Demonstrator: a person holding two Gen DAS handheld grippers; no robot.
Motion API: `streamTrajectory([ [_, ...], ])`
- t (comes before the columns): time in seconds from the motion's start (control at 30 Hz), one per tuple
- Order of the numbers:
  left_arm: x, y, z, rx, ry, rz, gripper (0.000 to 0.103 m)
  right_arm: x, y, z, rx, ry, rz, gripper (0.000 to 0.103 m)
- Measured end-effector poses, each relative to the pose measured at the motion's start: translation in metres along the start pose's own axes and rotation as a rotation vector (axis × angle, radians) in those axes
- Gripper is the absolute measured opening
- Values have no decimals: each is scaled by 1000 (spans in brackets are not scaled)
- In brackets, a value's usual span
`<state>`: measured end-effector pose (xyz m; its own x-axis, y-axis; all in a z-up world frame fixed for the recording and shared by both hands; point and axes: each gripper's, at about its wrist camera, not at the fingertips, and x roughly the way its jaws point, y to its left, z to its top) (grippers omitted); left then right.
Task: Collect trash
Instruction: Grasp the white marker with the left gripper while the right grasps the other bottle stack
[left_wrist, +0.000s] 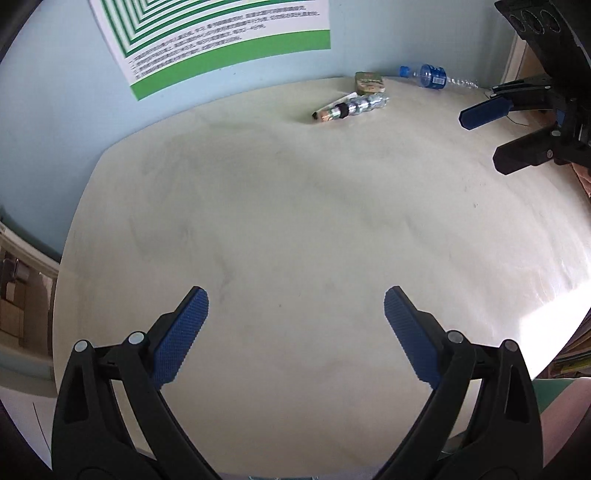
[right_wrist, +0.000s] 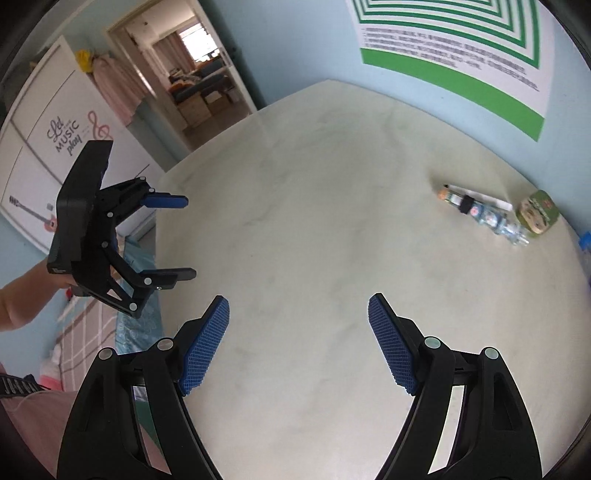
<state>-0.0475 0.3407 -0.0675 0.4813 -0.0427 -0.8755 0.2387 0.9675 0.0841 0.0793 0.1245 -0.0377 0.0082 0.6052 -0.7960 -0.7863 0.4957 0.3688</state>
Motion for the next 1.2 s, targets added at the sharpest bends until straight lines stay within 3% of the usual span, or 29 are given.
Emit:
streamTrajectory([
  [0.2,18,-22,80,69,-55,-38,94,-18,-65,-9,32,-11,-47,78],
  [0.47,59,-29,169,123,-86,-122,94,-16,-126,17,-73,0,-66,78],
  [0.67,114,-18,225,121,-65,-154,94,8,-169,40,-130,18,-63,76],
  [0.8,150,-19,253,149,-49,-180,93,31,-195,54,-180,41,-59,76],
  [1.0,209,-28,282,229,30,-211,86,61,-219,66,-279,81,-85,67],
  [1.1,232,-33,290,260,70,-238,76,72,-230,70,-302,84,-71,64],
  [1.2,250,-42,291,302,101,-244,66,85,-238,70,-326,111,-70,55],
])
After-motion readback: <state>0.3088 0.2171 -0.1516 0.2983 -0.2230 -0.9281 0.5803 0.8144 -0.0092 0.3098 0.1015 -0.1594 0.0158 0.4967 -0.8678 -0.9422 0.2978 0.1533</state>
